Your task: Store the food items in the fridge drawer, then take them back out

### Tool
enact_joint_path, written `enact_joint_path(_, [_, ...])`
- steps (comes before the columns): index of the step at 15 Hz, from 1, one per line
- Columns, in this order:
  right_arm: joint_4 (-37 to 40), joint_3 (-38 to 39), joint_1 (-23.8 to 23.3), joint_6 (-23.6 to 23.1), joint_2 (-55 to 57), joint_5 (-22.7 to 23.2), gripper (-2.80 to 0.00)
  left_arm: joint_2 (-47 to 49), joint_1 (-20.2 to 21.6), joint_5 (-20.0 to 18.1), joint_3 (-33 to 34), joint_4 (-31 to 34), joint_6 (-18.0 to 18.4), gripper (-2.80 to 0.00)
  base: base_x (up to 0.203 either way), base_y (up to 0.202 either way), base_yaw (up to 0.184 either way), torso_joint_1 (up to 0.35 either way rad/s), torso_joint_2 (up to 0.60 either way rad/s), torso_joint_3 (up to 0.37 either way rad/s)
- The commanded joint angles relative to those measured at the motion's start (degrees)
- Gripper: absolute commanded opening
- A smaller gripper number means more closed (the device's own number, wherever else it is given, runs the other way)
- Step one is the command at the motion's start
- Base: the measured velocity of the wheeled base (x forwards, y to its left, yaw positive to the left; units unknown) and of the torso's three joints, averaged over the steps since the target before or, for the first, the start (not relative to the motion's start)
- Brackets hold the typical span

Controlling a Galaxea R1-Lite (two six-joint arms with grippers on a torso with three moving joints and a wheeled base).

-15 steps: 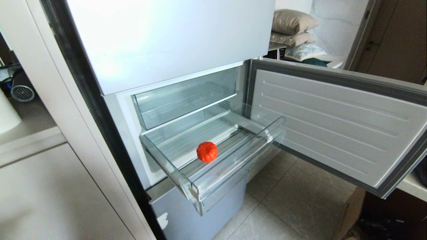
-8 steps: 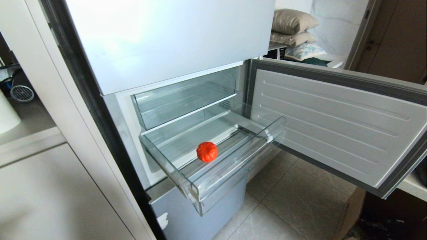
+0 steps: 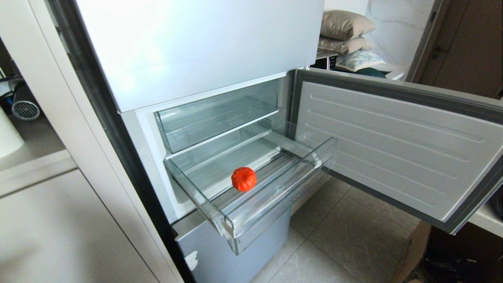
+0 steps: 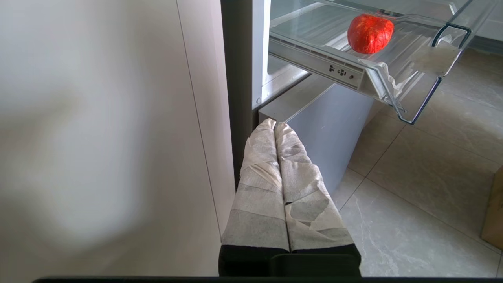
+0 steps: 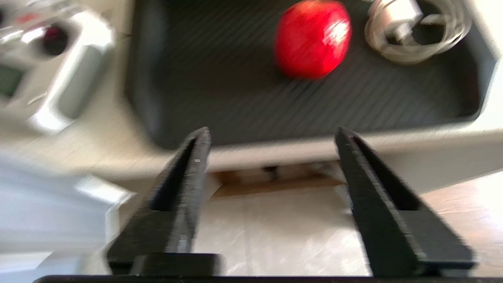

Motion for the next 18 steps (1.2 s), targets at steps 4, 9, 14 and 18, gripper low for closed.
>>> enact_joint_path(4, [-0.59, -12.21, -2.50, -1.47, 14.55, 0.41, 0.00, 0.09, 0.00, 0.04, 0.00, -0.05, -0.02, -2.80, 0.000, 0.000, 0.000, 0.000, 0.00, 0.000])
enact_joint_path(9, [-0.27, -24.32, -2.62, -2.56, 25.90, 2.91, 0.00, 0.09, 0.00, 0.04, 0.00, -0.05, -0.02, -2.80, 0.000, 0.000, 0.000, 0.000, 0.00, 0.000])
enact_joint_path(14, [-0.17, -33.88, -2.50, -4.31, 34.67, 3.03, 0.00, 0.09, 0.00, 0.04, 0.00, -0.05, -0.02, -2.80, 0.000, 0.000, 0.000, 0.000, 0.00, 0.000])
enact_joint_path(18, [-0.28, -35.29, -2.45, -4.75, 37.29, 2.69, 0.00, 0.09, 0.00, 0.04, 0.00, -0.05, -0.02, -2.80, 0.000, 0.000, 0.000, 0.000, 0.00, 0.000])
